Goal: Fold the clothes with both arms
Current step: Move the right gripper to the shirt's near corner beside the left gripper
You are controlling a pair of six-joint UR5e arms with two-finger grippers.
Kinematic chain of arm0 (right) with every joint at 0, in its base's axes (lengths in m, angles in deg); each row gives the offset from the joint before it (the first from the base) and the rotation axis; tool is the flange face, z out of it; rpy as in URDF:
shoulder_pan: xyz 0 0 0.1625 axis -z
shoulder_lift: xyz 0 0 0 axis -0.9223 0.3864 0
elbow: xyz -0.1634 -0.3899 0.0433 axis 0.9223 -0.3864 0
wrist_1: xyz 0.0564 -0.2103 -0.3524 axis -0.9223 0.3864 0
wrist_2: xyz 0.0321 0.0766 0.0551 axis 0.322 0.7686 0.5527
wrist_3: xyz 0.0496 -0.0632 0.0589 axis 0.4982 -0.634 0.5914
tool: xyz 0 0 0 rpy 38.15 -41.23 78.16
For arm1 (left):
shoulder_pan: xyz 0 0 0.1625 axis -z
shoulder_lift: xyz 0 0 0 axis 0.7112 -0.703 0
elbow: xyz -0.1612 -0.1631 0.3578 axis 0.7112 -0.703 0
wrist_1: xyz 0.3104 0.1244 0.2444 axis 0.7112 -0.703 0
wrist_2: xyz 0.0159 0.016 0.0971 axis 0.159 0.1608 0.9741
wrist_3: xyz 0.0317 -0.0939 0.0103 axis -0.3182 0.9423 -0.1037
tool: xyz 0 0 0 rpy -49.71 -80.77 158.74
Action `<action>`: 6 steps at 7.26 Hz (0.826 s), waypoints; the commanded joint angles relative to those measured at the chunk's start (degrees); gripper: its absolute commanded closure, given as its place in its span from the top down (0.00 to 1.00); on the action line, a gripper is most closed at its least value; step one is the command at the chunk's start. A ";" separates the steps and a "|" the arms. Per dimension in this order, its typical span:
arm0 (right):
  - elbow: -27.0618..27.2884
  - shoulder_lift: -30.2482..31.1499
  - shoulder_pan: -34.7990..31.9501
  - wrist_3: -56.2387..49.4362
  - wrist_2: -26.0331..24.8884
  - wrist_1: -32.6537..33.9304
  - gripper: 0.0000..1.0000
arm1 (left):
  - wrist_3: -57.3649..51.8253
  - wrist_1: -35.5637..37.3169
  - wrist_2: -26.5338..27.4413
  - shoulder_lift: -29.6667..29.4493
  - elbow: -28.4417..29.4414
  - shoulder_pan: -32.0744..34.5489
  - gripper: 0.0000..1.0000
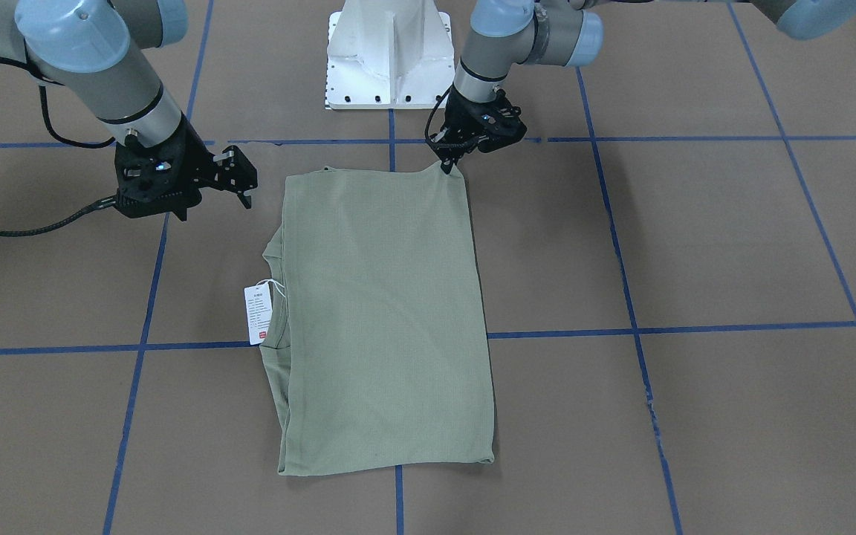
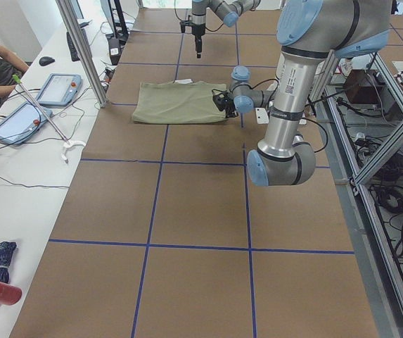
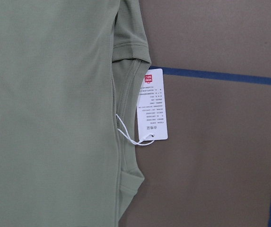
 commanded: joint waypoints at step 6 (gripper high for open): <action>0.30 0.61 25.61 44.68 -22.59 -0.14 1.00 | 0.07 0.03 -0.08 -0.10 -0.23 -0.05 0.00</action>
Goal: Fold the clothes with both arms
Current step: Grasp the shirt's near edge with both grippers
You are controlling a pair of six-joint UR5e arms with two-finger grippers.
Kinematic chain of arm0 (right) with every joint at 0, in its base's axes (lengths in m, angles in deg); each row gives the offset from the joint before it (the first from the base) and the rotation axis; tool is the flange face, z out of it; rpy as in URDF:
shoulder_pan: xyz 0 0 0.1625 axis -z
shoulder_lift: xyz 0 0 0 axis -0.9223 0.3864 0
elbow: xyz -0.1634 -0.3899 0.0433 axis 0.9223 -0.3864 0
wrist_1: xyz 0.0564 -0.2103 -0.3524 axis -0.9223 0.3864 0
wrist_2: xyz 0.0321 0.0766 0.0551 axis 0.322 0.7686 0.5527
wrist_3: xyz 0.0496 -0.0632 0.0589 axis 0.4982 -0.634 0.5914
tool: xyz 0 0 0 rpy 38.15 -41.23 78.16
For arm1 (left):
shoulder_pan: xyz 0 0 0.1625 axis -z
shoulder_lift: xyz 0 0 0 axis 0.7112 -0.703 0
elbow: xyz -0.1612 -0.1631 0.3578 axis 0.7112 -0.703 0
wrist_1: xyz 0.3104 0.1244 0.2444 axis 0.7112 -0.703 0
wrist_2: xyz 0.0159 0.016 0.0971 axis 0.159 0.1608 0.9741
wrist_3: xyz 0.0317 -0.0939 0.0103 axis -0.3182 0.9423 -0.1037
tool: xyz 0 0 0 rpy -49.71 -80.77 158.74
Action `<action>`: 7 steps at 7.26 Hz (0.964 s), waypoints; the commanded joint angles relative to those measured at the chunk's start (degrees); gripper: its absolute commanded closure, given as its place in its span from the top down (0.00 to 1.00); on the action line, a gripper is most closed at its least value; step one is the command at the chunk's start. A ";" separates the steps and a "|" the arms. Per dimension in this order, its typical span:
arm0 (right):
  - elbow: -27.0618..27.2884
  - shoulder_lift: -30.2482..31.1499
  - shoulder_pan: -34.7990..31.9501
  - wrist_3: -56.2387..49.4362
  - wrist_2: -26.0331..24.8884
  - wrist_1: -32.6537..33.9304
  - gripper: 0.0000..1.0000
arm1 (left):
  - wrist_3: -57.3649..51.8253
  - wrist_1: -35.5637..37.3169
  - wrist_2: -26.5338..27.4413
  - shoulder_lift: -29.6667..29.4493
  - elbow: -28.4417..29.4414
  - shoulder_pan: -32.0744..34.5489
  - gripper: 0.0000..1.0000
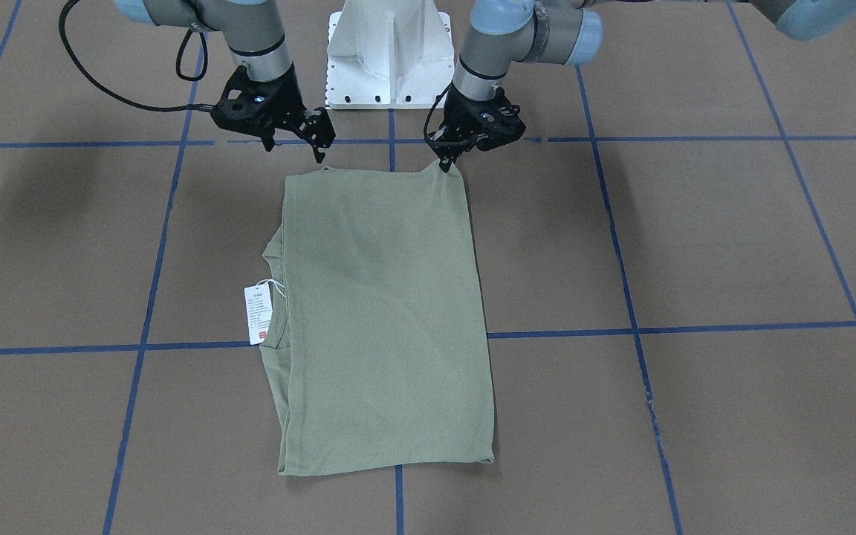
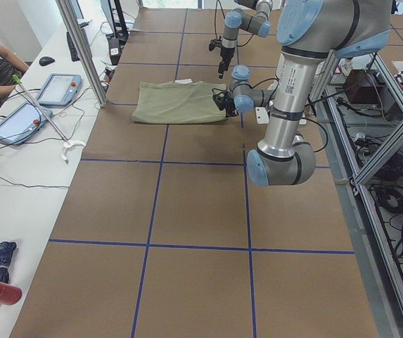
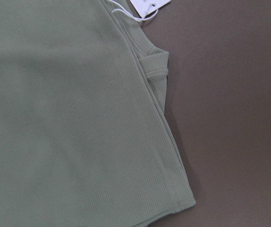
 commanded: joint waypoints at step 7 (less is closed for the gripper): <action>-9.53 -4.53 2.00 2.81 -1.27 -2.56 1.00 | 0.07 4.57 -0.09 -1.24 -2.55 -0.42 0.00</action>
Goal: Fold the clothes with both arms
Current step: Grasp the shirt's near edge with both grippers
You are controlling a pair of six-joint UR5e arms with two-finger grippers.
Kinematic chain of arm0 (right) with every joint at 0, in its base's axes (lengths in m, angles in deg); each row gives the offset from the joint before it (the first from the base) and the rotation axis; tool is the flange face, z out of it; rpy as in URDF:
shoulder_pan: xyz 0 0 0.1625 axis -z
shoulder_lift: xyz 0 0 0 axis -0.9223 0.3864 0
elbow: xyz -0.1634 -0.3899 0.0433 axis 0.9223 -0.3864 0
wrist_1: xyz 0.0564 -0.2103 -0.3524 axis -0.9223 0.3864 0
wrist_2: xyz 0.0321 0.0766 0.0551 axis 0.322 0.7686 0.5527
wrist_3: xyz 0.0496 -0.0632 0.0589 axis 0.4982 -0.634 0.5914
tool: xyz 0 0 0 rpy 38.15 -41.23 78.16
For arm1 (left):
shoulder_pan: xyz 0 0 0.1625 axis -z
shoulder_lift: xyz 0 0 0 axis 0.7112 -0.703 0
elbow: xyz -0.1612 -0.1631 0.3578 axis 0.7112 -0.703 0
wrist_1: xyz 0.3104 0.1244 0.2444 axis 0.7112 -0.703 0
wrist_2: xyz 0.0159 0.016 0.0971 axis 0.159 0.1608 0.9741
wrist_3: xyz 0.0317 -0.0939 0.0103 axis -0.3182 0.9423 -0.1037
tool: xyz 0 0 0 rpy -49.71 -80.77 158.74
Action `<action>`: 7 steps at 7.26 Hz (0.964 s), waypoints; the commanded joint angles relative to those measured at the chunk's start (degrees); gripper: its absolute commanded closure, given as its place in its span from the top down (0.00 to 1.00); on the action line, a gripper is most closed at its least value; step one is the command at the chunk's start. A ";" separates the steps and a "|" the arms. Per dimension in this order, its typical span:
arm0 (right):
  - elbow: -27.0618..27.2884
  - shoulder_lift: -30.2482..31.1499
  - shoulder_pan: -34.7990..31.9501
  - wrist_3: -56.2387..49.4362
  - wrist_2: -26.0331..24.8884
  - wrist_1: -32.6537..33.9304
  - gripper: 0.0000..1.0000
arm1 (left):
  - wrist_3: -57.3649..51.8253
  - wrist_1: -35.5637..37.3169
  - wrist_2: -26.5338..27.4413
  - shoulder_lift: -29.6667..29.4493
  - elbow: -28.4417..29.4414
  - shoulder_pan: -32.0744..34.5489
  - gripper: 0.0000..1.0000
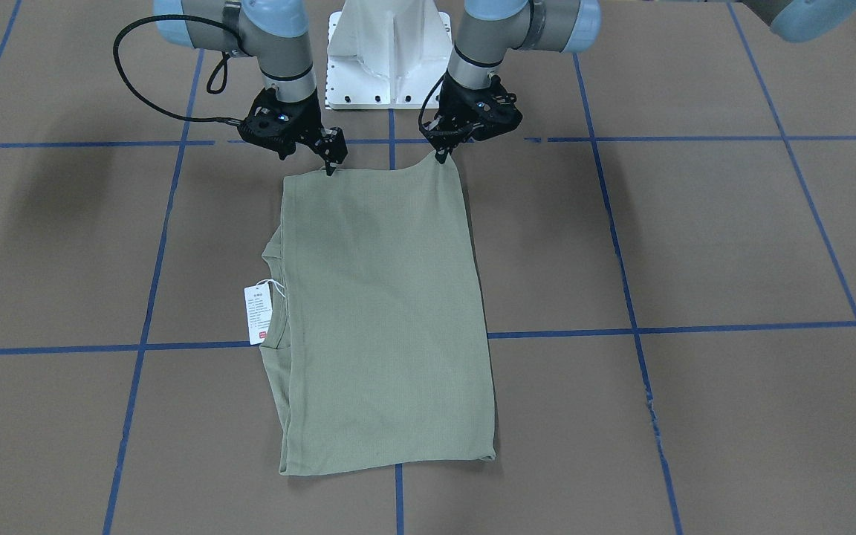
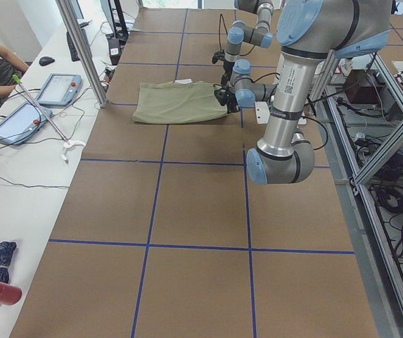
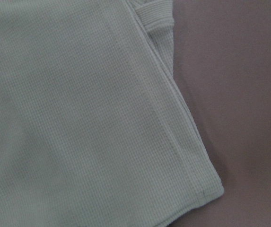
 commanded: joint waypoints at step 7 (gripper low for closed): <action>-3.80 0.09 0.27 0.18 0.01 -1.73 1.00 | -0.17 0.05 0.01 -0.16 0.04 -0.06 0.00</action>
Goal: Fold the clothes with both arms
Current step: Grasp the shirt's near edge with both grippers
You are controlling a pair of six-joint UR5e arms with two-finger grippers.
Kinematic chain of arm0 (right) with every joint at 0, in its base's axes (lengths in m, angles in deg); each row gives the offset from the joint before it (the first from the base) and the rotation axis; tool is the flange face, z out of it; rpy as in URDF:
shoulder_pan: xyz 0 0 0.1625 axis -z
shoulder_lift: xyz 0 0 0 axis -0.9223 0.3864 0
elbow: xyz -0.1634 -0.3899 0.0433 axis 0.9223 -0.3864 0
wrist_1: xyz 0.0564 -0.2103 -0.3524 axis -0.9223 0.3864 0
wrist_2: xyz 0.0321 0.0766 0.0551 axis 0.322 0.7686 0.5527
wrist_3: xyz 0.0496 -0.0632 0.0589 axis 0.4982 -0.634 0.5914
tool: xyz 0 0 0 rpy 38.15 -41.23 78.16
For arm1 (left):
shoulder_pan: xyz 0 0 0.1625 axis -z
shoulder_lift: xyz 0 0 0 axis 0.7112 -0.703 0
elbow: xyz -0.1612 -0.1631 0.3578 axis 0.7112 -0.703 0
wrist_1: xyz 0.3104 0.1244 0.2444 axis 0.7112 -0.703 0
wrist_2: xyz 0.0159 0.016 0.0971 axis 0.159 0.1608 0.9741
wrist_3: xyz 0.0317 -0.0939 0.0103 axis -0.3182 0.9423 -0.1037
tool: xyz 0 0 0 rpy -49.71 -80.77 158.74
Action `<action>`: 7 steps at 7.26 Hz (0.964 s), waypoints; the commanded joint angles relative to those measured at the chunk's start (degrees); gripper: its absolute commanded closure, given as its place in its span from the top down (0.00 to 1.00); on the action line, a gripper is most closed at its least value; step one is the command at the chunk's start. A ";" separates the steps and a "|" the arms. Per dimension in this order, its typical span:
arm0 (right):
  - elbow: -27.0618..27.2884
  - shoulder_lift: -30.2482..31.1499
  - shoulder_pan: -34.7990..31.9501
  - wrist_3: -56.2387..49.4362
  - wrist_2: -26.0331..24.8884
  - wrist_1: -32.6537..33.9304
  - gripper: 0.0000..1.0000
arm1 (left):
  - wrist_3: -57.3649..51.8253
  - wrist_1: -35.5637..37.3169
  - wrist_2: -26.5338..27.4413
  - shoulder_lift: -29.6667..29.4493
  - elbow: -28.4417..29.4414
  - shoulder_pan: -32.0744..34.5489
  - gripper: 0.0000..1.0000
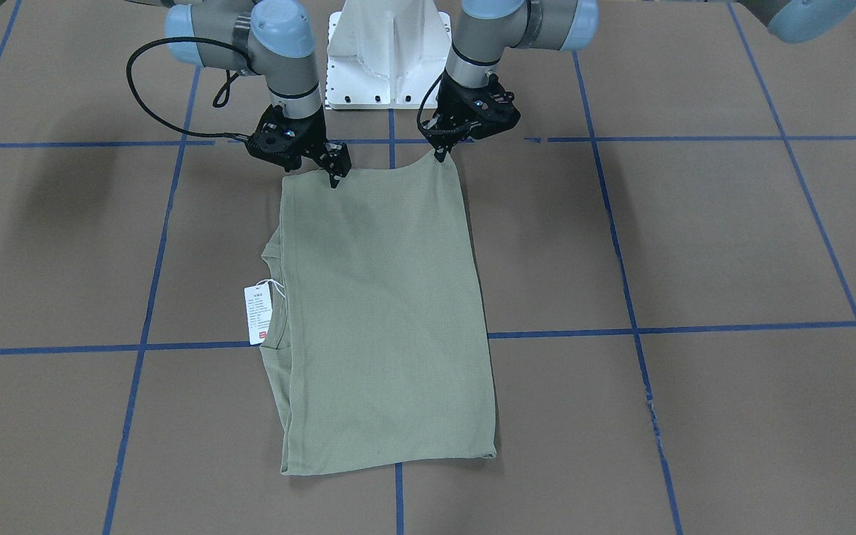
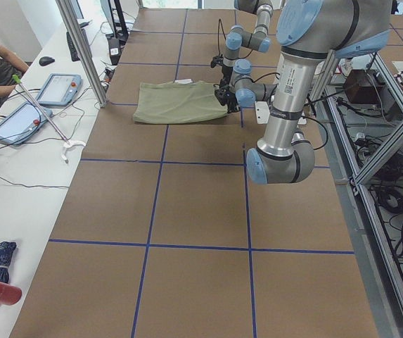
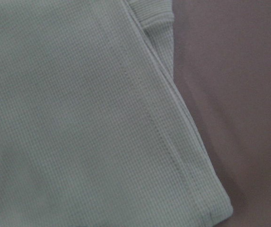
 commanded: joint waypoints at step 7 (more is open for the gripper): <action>-0.34 -0.40 0.16 0.01 0.35 -0.02 0.37 | -0.52 0.09 0.00 -0.21 0.26 0.14 0.00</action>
